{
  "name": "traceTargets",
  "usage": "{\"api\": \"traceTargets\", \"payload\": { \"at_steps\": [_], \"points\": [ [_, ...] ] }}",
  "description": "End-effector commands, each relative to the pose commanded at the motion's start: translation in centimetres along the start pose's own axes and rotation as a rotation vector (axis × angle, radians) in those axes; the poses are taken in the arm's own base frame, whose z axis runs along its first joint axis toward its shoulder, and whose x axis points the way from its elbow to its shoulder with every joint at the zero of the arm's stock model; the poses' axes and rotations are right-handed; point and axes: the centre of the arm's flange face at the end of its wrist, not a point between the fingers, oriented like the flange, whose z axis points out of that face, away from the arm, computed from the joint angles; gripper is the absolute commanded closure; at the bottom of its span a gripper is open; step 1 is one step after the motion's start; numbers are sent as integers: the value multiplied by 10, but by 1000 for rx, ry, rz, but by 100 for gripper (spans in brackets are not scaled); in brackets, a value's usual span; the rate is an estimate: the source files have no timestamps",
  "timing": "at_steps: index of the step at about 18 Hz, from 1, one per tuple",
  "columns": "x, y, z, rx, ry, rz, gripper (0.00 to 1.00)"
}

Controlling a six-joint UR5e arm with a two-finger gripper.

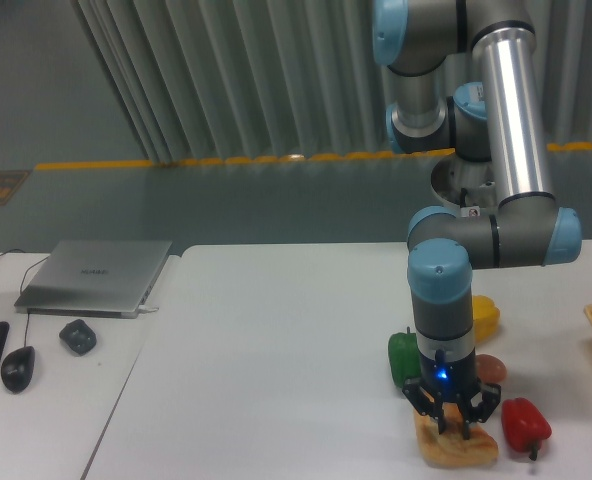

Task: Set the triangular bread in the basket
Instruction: 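Close the gripper on the triangular bread, then lift the bread and carry it over the yellow basket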

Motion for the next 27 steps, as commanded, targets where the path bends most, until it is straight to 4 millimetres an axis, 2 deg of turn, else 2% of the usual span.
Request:
{"api": "traceTargets", "payload": {
  "at_steps": [4,6,14,16,18,25,27],
  "points": [
    [-9,-6,-40,52,3,12,84],
    [-14,-5,-58,69,-4,105,83],
    [-50,19,-85,-28,23,462,82],
    [-66,25,-97,-38,27,609,82],
    [-80,33,-100,-66,48,735,81],
    [-143,59,-106,-77,141,1013,81],
    [-168,69,-106,-83,145,1073,81]
  ]
}}
